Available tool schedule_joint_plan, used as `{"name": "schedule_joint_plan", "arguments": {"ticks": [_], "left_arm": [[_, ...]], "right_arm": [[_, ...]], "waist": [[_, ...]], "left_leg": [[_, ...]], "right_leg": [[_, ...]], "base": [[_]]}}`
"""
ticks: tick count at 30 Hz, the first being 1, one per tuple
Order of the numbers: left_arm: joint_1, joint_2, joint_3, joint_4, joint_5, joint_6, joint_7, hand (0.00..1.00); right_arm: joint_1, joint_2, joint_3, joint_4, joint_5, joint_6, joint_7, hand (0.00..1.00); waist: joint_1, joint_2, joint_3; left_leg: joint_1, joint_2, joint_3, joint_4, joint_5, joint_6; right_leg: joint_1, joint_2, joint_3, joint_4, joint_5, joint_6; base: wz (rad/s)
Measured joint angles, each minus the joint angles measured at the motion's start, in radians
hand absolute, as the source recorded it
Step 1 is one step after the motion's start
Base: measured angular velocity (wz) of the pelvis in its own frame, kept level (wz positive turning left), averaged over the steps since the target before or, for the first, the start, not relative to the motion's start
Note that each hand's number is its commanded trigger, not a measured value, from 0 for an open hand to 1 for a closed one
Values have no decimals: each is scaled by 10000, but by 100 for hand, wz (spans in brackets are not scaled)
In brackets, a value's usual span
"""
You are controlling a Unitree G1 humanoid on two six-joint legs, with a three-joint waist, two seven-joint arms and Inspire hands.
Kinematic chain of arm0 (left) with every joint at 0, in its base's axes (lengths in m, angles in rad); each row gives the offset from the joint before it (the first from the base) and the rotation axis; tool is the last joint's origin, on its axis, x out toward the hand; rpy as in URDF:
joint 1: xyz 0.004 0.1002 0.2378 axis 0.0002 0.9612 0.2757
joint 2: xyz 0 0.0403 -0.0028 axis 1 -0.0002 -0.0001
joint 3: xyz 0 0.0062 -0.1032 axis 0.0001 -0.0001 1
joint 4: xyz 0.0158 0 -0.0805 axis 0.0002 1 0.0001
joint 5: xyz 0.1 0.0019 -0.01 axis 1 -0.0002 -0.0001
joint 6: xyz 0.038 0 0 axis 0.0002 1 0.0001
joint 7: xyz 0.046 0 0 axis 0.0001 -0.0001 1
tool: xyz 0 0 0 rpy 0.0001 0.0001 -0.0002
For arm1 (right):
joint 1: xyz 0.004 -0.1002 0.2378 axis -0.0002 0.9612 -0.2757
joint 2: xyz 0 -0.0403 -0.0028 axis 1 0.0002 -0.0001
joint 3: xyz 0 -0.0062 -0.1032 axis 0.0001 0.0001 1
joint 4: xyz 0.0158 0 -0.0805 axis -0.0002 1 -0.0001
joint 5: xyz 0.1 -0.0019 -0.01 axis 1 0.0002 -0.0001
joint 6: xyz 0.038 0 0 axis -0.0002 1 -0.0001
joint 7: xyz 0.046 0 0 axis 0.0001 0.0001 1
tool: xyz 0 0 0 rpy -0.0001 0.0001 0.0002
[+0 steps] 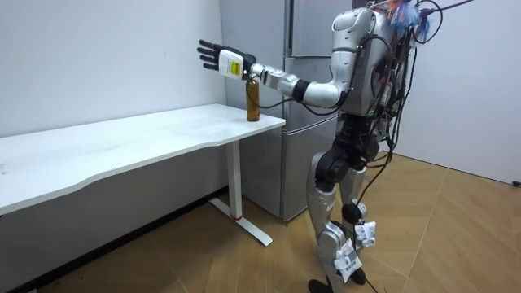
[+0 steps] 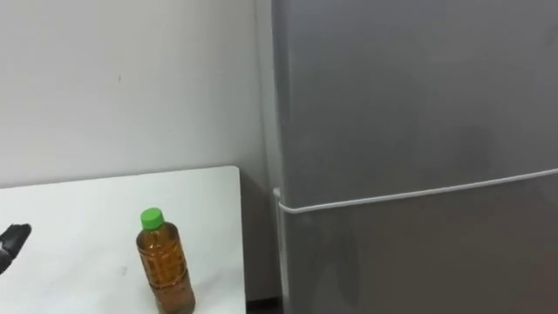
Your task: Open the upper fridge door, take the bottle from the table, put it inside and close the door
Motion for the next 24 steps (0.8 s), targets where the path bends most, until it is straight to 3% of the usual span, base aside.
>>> {"name": "schedule_joint_plan", "arguments": {"ticks": [2, 10, 12, 20, 24], "left_arm": [[-347, 63, -420, -125, -257, 175, -418, 0], [-651, 147, -1199, -916, -56, 783, -1557, 0], [-906, 146, -1372, -1060, 20, 941, -1767, 0], [-2011, 127, -1900, -1341, 330, 1026, -2620, 0], [-2184, 127, -2141, -1590, 328, 1419, -2998, 0]], "right_arm": [[-32, 1, 2, 3, 36, 74, -12, 0], [-115, 39, 4, 15, 26, 77, 61, 0], [-137, 72, -3, 70, 32, 76, 13, 0], [-264, 70, 121, 131, 68, 82, -92, 0], [-356, 42, 269, 115, 61, 298, -113, 0]], "waist": [[-53, 44, 10], [-545, 61, 18], [-551, 58, 39], [-573, 102, 36], [-598, 124, 21]], "left_leg": [[4, -2, 19, 0, 0, 0], [65, 3, 45, -3, 2, -1], [56, 3, 51, -3, 2, -1], [-12, 1, 72, 8, 2, -1], [-12, 16, 230, 15, 3, -2]], "right_leg": [[28, -1, 34, 4, 0, 0], [55, 0, 81, -12, 2, -2], [34, 1, 82, -12, 2, -2], [-108, -4, 100, 1, 3, -2], [-129, -1, 123, 7, 3, -3]], "base": [[-4], [-4], [0], [0], [-5]]}}
